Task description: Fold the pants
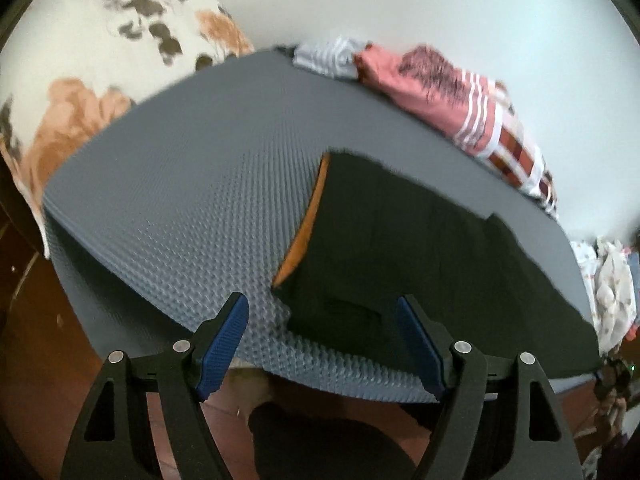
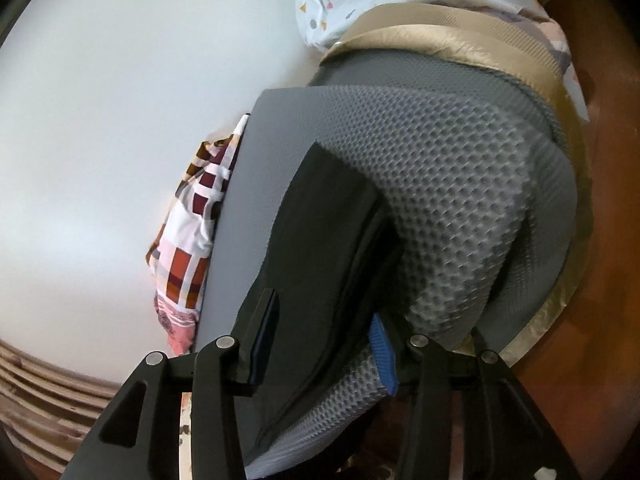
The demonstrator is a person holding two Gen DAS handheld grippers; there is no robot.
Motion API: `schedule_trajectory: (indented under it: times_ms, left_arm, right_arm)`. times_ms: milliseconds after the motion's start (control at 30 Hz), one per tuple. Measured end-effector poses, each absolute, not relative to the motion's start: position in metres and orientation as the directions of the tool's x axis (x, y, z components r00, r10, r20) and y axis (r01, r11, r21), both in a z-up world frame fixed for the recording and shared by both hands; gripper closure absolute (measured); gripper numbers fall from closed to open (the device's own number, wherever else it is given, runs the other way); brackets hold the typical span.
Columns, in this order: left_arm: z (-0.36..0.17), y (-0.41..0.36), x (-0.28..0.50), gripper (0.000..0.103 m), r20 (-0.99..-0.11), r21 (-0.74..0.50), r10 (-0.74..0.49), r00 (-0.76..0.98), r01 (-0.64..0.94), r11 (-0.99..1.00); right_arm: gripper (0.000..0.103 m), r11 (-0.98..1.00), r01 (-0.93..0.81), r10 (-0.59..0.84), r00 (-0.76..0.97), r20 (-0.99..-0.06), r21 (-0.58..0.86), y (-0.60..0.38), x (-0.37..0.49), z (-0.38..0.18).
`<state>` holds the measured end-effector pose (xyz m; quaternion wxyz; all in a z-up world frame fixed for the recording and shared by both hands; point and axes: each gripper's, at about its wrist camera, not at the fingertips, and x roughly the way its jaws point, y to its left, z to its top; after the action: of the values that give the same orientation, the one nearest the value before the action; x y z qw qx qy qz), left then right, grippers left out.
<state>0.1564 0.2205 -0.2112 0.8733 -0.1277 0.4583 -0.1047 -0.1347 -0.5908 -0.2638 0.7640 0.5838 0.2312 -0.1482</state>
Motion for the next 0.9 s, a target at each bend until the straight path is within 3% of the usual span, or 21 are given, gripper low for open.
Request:
schedule_trajectory:
  times_ms: [233,267,300,333,433,800,900]
  left_arm:
    - [-0.231,0.216,0.171,0.028,-0.784,-0.347,-0.320,0.532,0.052,0.936]
    - [-0.229,0.213,0.173,0.030,-0.786,-0.323,-0.300,0.540,0.055,0.945]
    - [-0.228,0.209,0.174,0.042,-0.792,-0.287,-0.271,0.548,0.057,0.956]
    - [-0.227,0.203,0.176,0.050,-0.800,-0.243,-0.239,0.550,0.067,0.968]
    - [-0.224,0.198,0.182,0.053,-0.803,-0.197,-0.196,0.562,0.061,0.979]
    - [-0.201,0.214,0.176,0.056,-0.748,-0.232,-0.209,0.630,0.046,0.972]
    - [-0.205,0.221,0.177,0.055,-0.761,-0.281,-0.246,0.601,0.036,0.959]
  right_arm:
    - [0.060,0.280,0.477,0.057,0.858,-0.511,0.833,-0.584,-0.128,-0.265]
    - [0.061,0.285,0.478,0.056,0.857,-0.512,0.831,-0.584,-0.127,-0.264]
    - [0.061,0.291,0.479,0.059,0.855,-0.515,0.828,-0.583,-0.126,-0.264]
    - [0.066,0.302,0.488,0.057,0.848,-0.526,0.819,-0.582,-0.123,-0.263]
    - [0.091,0.337,0.544,0.042,0.807,-0.590,0.768,-0.582,-0.117,-0.265]
    - [0.088,0.240,0.489,0.041,0.858,-0.513,0.838,-0.588,-0.125,-0.279]
    - [0.079,0.225,0.476,0.039,0.867,-0.496,0.850,-0.586,-0.123,-0.278]
